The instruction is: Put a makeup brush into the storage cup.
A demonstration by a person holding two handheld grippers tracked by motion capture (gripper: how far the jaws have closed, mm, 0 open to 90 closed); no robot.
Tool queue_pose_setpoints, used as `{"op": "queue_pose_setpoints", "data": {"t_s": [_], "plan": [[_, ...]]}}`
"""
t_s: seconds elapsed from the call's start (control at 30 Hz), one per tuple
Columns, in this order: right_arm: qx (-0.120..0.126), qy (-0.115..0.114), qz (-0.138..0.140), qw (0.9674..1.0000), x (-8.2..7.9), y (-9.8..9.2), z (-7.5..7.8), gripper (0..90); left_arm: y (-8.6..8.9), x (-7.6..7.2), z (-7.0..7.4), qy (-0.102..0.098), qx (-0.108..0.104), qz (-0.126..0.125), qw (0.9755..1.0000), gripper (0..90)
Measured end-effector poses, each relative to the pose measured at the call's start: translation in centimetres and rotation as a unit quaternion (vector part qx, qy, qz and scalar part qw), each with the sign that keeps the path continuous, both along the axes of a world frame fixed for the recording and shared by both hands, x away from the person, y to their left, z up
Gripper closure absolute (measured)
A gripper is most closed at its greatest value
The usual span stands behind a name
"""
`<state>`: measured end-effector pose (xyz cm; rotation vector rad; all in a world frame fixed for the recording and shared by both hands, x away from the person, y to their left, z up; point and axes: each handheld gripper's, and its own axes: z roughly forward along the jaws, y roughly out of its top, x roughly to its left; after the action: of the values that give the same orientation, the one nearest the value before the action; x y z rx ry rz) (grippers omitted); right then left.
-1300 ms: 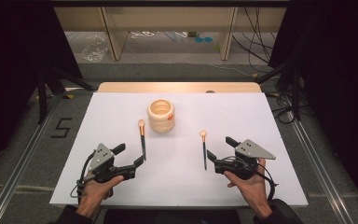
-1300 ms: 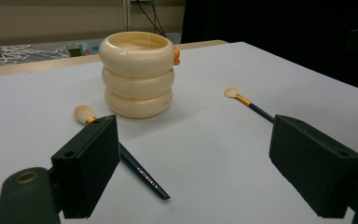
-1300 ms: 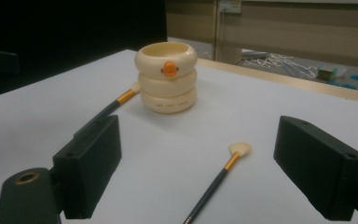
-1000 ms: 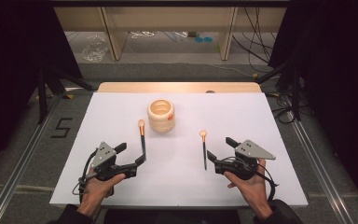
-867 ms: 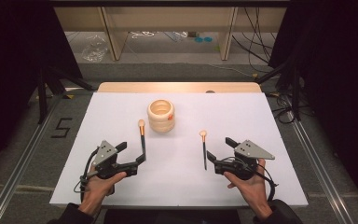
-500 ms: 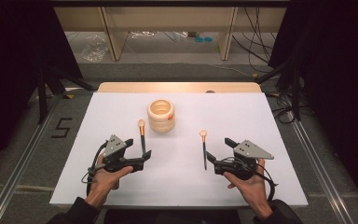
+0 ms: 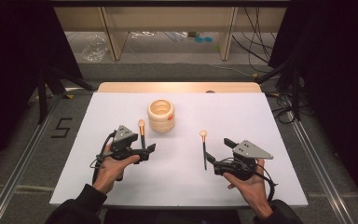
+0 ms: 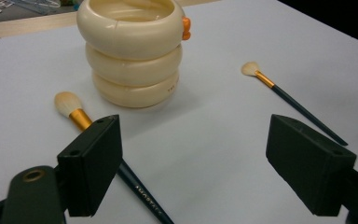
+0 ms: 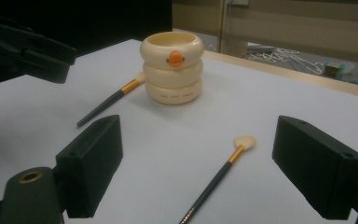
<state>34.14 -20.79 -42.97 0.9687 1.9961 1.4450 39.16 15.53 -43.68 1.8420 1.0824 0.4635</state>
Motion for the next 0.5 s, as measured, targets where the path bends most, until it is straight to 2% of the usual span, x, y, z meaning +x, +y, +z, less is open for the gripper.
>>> {"op": "queue_pose_setpoints", "data": {"t_s": [0.03, 0.07, 0.1, 0.17, 0.23, 0.27, 0.3, 0.37, 0.4, 0.43, 0.5], "plan": [[-0.004, 0.003, -0.001, 1.0000, 0.0, 0.0, 0.0, 16.9, -0.1, 0.4, -0.1, 0.017, 0.005, -0.001, 0.9998, 17.6], [-0.001, 0.000, -0.001, 1.0000, 0.0, 0.0, 0.0, 16.9, 0.0, 0.7, -0.2, 0.024, 0.019, -0.005, 0.9995, 17.0], [-0.002, 0.001, 0.000, 1.0000, 0.0, 0.0, 0.0, 16.9, 0.0, 0.7, -0.2, 0.024, 0.019, -0.005, 0.9995, 17.0], [-0.004, 0.002, -0.001, 1.0000, 0.0, -0.1, 0.0, 16.9, 0.1, 1.7, -0.5, 0.040, 0.033, -0.009, 0.9986, 17.4], [-0.003, 0.001, 0.000, 1.0000, 0.0, 0.0, 0.0, 16.9, 0.1, 2.0, -0.6, 0.044, 0.034, -0.001, 0.9985, 18.5], [-0.003, 0.002, 0.004, 1.0000, -0.1, 0.0, 0.1, 17.2, 0.3, 2.4, -0.6, 0.047, 0.048, -0.004, 0.9977, 18.5], [-0.001, 0.000, 0.007, 1.0000, 0.0, 0.0, 0.0, 17.2, 0.6, 3.1, -0.7, 0.044, 0.080, -0.002, 0.9959, 18.7], [-0.004, 0.004, 0.009, 0.9999, -0.1, 0.1, -0.1, 17.2, 0.6, 3.5, -0.8, 0.047, 0.074, 0.004, 0.9962, 20.5], [-0.005, 0.002, 0.010, 0.9999, -0.1, 0.1, 0.0, 17.4, 0.8, 4.1, -0.9, 0.061, 0.076, 0.007, 0.9952, 21.4], [-0.006, 0.001, 0.010, 0.9999, -0.1, 0.1, 0.0, 17.4, 0.8, 4.1, -0.9, 0.061, 0.076, 0.007, 0.9952, 22.0], [-0.005, 0.004, 0.010, 0.9999, -0.1, 0.1, -0.1, 17.4, 1.2, 4.8, -1.0, 0.077, 0.088, 0.006, 0.9931, 22.5]]}}
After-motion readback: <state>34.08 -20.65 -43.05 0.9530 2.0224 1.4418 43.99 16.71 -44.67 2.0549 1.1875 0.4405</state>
